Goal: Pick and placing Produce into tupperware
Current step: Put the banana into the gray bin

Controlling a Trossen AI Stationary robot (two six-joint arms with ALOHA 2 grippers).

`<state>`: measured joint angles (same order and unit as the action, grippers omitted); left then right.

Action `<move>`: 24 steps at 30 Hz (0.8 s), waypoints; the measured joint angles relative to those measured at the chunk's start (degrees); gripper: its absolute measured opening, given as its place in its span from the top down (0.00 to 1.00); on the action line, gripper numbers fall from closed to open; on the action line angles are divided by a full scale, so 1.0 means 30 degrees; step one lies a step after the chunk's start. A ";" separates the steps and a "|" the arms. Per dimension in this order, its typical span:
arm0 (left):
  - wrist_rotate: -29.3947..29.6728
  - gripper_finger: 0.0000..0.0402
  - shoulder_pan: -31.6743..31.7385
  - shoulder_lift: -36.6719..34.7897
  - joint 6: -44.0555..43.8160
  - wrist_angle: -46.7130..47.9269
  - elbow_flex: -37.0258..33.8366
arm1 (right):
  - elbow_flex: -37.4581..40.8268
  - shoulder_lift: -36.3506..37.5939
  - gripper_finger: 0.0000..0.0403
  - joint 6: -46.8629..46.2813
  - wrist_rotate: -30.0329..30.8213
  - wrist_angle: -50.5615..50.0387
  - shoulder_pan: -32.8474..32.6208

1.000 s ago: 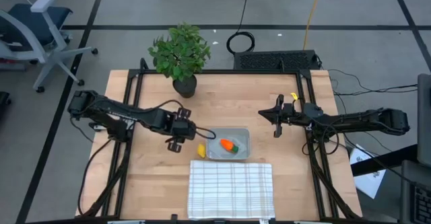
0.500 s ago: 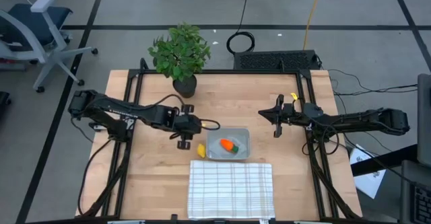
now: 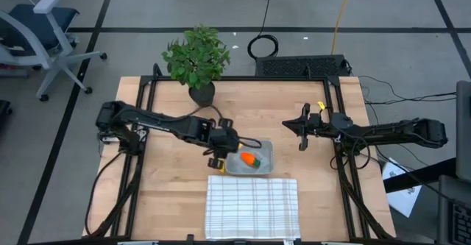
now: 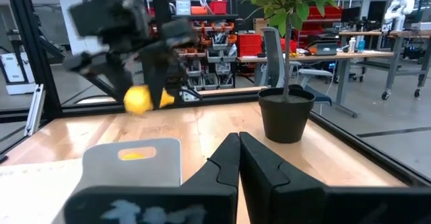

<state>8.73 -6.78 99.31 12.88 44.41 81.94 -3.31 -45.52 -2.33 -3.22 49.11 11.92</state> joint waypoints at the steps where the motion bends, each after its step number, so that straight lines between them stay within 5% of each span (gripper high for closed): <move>1: -0.0109 0.60 -0.0038 0.0504 0.0300 0.0115 0.0341 | 0.0000 -0.0007 1.00 -0.0007 0.0000 0.0016 0.0003; 10: -0.0936 0.60 -0.0154 0.3464 0.2180 -0.1211 0.1894 | 0.0000 -0.0015 1.00 -0.0007 -0.0001 -0.0032 0.0003; 24: -0.4887 0.60 0.0006 0.3664 0.3200 -0.2600 0.1926 | 0.0000 -0.0015 1.00 -0.0066 -0.0007 -0.0032 -0.0001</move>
<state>-5.93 -6.76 110.30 22.48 36.61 87.72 -3.31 -45.56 -2.52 -3.25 49.01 11.91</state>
